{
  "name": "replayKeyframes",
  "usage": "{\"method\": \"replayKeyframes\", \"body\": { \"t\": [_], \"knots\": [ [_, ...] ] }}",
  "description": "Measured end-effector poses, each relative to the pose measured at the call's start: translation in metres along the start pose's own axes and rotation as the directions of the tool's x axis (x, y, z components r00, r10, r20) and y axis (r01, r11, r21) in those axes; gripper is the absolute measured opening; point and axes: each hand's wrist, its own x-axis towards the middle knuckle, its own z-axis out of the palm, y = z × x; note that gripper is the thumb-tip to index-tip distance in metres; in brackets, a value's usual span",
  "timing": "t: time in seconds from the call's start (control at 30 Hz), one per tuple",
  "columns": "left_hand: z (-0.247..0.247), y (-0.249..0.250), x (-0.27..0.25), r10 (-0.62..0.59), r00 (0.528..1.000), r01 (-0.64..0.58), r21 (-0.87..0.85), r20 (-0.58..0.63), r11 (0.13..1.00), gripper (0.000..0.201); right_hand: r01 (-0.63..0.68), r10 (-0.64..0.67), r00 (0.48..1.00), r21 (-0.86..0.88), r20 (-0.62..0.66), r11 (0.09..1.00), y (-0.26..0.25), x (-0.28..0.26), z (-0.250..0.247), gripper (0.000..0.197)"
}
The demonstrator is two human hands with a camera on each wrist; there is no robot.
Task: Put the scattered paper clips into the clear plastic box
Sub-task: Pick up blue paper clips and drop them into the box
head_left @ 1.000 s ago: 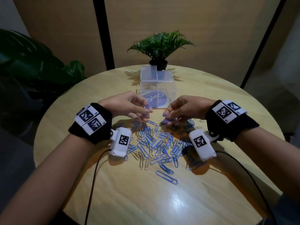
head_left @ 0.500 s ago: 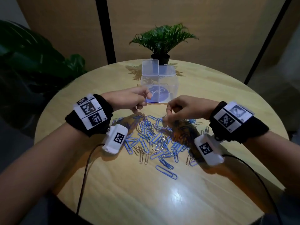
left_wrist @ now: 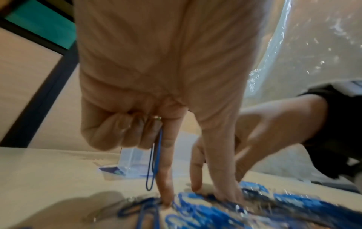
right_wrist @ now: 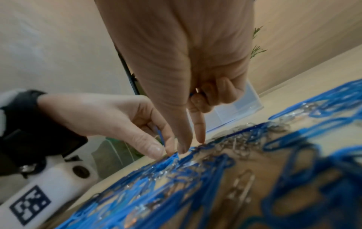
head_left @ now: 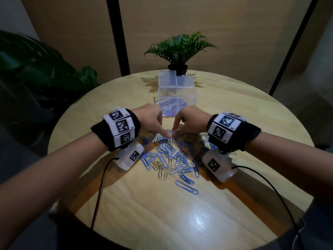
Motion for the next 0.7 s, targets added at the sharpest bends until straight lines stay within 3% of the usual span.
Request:
{"method": "replayKeyframes", "body": {
  "t": [0.1, 0.27, 0.43, 0.53, 0.57, 0.63, 0.7],
  "knots": [
    [0.005, 0.006, 0.005, 0.015, 1.000, -0.015, 0.031, -0.004, 0.999, 0.039, -0.025, 0.025, 1.000, -0.020, 0.005, 0.999, -0.001, 0.013, 0.006, 0.026],
    [0.007, 0.002, 0.010, 0.055, 0.997, -0.056, 0.022, 0.049, 0.998, 0.022, -0.034, 0.032, 0.992, 0.011, 0.122, 0.999, -0.001, 0.018, 0.004, 0.028],
    [0.002, -0.014, 0.007, 0.064, 0.992, -0.052, -0.112, 0.111, 0.992, 0.024, -0.040, 0.044, 0.980, -0.025, 0.196, 0.999, 0.006, 0.011, 0.000, 0.031],
    [0.001, -0.025, 0.004, 0.062, 0.986, -0.023, -0.245, 0.153, 0.969, 0.035, -0.117, 0.073, 0.968, 0.174, 0.238, 0.978, 0.015, 0.006, -0.004, 0.023],
    [0.001, -0.028, 0.003, 0.070, 0.984, -0.016, -0.311, 0.164, 0.950, 0.037, -0.179, 0.093, 0.964, 0.345, 0.251, 0.921, 0.018, 0.005, -0.006, 0.021],
    [0.002, -0.031, 0.000, 0.097, 0.980, -0.008, -0.456, 0.173, 0.890, 0.039, -0.291, 0.143, 0.953, 0.674, 0.268, 0.679, 0.023, 0.004, -0.013, 0.023],
    [0.005, -0.033, 0.000, 0.103, 0.983, 0.008, -0.592, 0.153, 0.806, 0.034, -0.322, 0.142, 0.946, 0.827, 0.290, 0.461, 0.026, 0.004, -0.018, 0.026]
  ]
}}
